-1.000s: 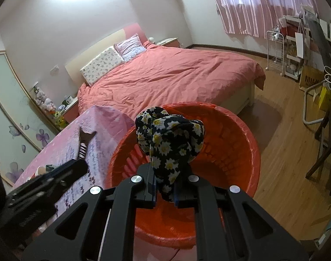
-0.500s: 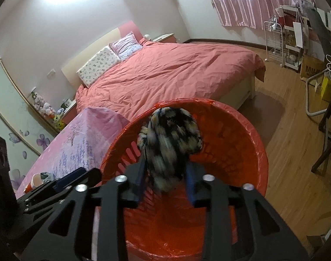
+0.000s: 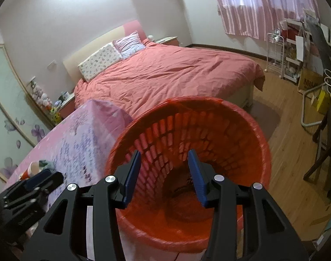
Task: Collect trash
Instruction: 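Carry the floral cloth into the orange basket and open the right gripper, then grasp the green towel with the right gripper while the left gripper grasps the snack bag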
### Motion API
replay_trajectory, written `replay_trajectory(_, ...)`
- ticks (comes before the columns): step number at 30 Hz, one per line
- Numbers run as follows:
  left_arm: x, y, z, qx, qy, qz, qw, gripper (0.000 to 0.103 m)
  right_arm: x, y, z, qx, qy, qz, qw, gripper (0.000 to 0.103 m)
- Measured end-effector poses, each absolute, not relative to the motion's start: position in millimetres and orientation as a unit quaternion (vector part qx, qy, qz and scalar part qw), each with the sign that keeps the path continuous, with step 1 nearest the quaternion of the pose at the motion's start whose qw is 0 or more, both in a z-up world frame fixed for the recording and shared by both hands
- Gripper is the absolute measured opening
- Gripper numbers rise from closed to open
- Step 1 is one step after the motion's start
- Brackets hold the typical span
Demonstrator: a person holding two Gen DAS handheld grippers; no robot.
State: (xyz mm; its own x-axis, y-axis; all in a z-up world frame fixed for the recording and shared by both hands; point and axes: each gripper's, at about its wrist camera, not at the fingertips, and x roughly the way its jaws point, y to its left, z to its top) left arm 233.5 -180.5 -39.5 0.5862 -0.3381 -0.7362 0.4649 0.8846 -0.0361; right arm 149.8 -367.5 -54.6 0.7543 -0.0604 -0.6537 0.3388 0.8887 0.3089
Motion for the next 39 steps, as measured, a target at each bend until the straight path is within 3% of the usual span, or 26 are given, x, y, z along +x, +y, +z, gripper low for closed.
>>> replay_trajectory(13, 214, -5, -22, 0.025, 0.384, -0.090, 0.919, 0.054, 163, -260, -58, 0.134, 0.368, -0.028, 0.920, 0.046)
replay_trajectory(22, 230, 106, -34, -0.032, 0.395, 0.010, 0.918, 0.054, 219, -181, -60, 0.109, 0.380, 0.036, 0.918, 0.046)
replay_trajectory(33, 249, 139, -55, -0.059, 0.409, 0.017, 0.911, 0.056, 294, -121, -82, 0.059, 0.432, 0.062, 0.898, 0.049)
replay_trajectory(35, 249, 137, -57, -0.066, 0.409, 0.009, 0.910, 0.056, 294, -116, -84, 0.039, 0.429, 0.059, 0.901, 0.033)
replay_trajectory(36, 252, 137, -58, -0.068, 0.409, 0.006, 0.910, 0.056, 289, -116, -83, 0.033, 0.427, 0.058, 0.902, 0.019)
replay_trajectory(39, 259, 133, -62, -0.080, 0.416, -0.003, 0.906, 0.056, 279, -121, -82, 0.041, 0.426, 0.063, 0.902, 0.012)
